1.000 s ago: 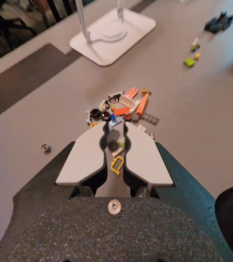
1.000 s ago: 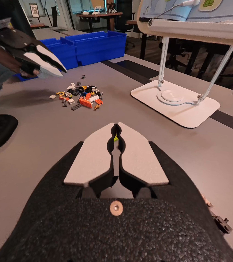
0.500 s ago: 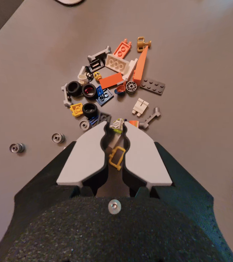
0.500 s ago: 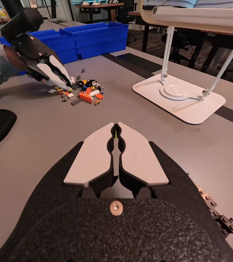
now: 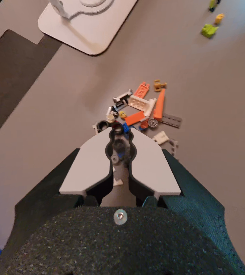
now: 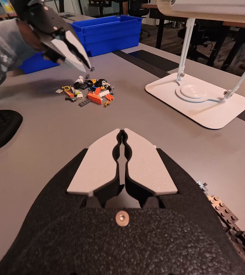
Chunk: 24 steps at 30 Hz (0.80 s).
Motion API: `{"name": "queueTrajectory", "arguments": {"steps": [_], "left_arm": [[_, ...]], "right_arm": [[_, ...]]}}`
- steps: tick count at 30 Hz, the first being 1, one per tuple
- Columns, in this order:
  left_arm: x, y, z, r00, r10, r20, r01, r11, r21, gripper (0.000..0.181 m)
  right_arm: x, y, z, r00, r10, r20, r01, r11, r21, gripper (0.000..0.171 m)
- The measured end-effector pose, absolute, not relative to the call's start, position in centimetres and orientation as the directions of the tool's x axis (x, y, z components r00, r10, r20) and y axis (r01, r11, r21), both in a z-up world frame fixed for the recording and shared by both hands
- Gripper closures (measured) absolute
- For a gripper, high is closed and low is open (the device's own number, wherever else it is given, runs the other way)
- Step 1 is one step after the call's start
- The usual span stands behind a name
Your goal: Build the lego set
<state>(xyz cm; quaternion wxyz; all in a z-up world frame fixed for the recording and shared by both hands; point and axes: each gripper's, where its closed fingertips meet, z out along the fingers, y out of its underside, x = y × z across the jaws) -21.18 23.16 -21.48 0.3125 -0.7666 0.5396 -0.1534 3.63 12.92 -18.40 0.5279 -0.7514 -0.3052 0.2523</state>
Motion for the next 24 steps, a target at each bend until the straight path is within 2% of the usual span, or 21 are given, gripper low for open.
{"name": "queueTrajectory", "arguments": {"steps": [8, 14, 18, 24], "left_arm": [[-19.6, 26.2, -25.1, 0.283, -0.956, -0.079, -0.859, -0.216, -0.463, 0.160], [-19.6, 26.5, -26.0, 0.255, -0.964, -0.070, -0.887, -0.205, -0.414, 0.169], [-19.6, 26.8, -25.8, 0.251, -0.960, -0.127, -0.893, -0.179, -0.412, 0.169], [-18.6, 25.7, -22.8, 0.241, -0.936, -0.257, -0.865, -0.087, -0.494, 0.170]], "right_arm": [[3.8, 12.9, -18.6, 0.688, 0.724, -0.048, 0.205, -0.257, -0.945, 0.171], [3.7, 12.8, -18.7, 0.683, 0.729, -0.050, 0.210, -0.261, -0.942, 0.171], [3.7, 12.8, -18.9, 0.682, 0.730, -0.048, 0.215, -0.262, -0.941, 0.171], [3.4, 12.6, -18.9, 0.672, 0.738, -0.057, 0.210, -0.265, -0.941, 0.171]]}}
